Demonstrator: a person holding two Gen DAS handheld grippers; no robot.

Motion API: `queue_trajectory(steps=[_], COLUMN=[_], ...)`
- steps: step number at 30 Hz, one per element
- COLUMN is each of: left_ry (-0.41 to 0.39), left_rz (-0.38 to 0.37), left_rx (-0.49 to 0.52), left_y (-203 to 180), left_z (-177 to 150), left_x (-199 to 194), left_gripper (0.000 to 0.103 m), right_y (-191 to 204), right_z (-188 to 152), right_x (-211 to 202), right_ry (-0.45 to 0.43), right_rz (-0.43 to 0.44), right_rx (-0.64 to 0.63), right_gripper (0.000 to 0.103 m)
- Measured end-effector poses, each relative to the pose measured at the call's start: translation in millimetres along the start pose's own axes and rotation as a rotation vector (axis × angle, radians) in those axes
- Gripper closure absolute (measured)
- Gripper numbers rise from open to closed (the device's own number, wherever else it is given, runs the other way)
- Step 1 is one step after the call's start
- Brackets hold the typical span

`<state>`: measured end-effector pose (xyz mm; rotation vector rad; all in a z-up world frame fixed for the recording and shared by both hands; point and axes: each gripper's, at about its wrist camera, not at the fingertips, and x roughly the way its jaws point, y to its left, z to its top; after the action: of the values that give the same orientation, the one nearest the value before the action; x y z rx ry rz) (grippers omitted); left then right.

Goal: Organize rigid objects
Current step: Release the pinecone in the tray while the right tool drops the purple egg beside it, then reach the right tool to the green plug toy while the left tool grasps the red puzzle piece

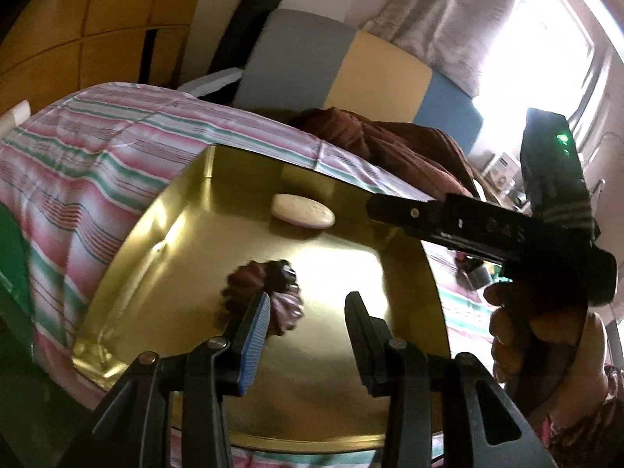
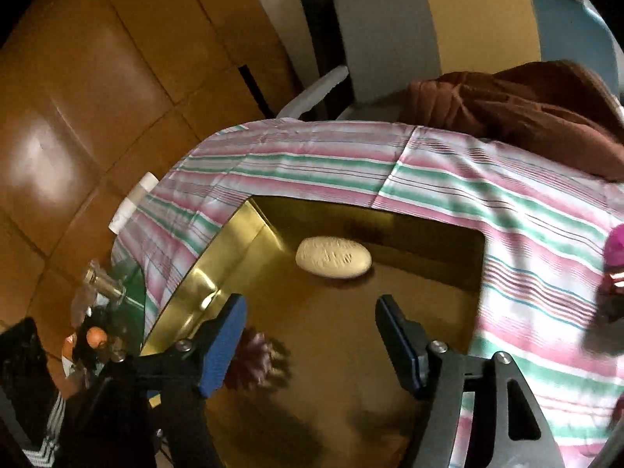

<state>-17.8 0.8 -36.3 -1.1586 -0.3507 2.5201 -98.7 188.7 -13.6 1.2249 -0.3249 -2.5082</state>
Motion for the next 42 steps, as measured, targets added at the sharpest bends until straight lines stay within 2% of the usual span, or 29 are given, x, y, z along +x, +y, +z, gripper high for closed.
queue_trajectory(steps=[3, 7, 13, 22, 32, 38, 39, 40, 42], left_ry=[-0.004, -0.016, -0.001, 0.009, 0.025, 0.043, 0.044, 0.046, 0.048], left_rz=[-0.002, -0.021, -0.062, -0.096, -0.126, -0.129, -0.129, -0.129, -0.127], left_rx=[0.039, 0.106, 0.185, 0.298, 0.337, 0.374, 0.381, 0.387, 0.401], left_y=[-11.1, -30.3, -55.4, -93.5, -117.5, -134.8, -137.2, -139.5, -143.9], left_z=[-3.5, -11.5, -22.9, -41.2, -52.5, -60.7, -61.8, -62.9, -65.4], left_x=[-1.0, -4.1, -3.9, -6.9, -8.0, -5.8, -5.8, -5.8, -6.1], left_gripper=[0.063, 0.063, 0.063, 0.063, 0.063, 0.063, 0.063, 0.063, 0.063], right_y=[-6.4, -16.2, -41.7, -112.4, -207.4, -244.9, -249.4, -252.2, -259.1], right_z=[-9.0, -22.5, -47.4, -96.5, -129.2, -129.4, -128.0, -127.9, -125.9], right_x=[-14.6, -37.8, -67.9, -112.7, -167.9, -165.2, -161.6, -159.0, -151.9], right_ry=[-0.021, -0.045, -0.056, -0.018, -0.006, 0.027, 0.039, 0.047, 0.081], right_rz=[-0.01, -0.041, -0.122, -0.326, -0.519, -0.518, -0.519, -0.52, -0.54], right_rx=[0.011, 0.022, 0.049, 0.208, 0.459, 0.523, 0.516, 0.507, 0.481], right_gripper=[0.029, 0.018, 0.013, 0.012, 0.012, 0.013, 0.016, 0.024, 0.029])
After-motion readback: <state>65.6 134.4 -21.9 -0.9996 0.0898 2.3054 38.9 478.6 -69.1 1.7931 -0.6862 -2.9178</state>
